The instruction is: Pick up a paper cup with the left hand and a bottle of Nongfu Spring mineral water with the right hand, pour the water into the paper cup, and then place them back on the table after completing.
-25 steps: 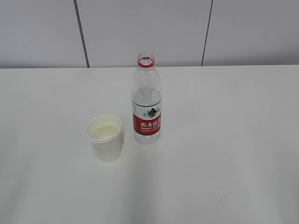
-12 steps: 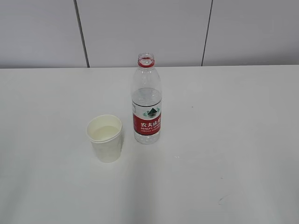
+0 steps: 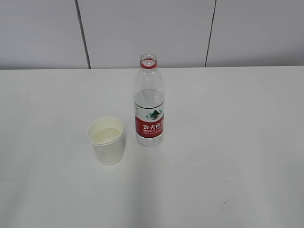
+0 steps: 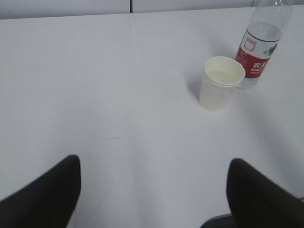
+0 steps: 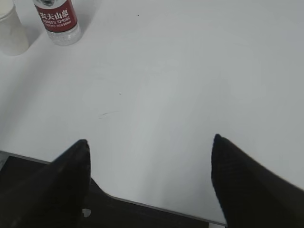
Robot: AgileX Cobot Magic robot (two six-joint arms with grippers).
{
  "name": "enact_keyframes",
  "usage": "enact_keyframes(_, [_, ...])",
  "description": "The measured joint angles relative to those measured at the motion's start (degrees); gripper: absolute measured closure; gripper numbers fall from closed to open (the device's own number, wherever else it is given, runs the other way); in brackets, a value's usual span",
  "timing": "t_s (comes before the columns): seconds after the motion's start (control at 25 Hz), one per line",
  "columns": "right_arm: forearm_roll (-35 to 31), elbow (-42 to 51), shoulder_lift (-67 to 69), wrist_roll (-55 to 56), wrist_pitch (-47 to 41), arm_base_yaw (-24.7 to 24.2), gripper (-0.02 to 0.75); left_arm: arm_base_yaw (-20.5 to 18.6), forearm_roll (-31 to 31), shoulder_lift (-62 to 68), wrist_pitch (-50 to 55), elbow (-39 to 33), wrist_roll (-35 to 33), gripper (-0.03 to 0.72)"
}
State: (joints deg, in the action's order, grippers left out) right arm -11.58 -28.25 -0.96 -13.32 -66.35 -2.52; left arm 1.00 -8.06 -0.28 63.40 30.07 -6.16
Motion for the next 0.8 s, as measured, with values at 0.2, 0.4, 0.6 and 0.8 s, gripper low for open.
enact_keyframes(0.2, [0.49,0.0,0.0,0.95,-0.09,0.0,0.15,0.0,0.0,0.0,0.0,0.0,0.0,0.124])
enact_keyframes(0.4, [2.08,0.0,0.0,3.58,-0.09,0.0,0.15,0.0,0.11,0.0,0.0,0.0,0.0,0.148])
enact_keyframes(0.6, [2.35,0.0,0.0,3.8,-0.09,0.0,0.15,0.0,-0.5,0.0,0.0,0.0,0.0,0.161])
enact_keyframes(0.8, [2.35,0.0,0.0,3.8,-0.09,0.0,0.151,0.0,-1.75,0.0,0.0,0.0,0.0,0.168])
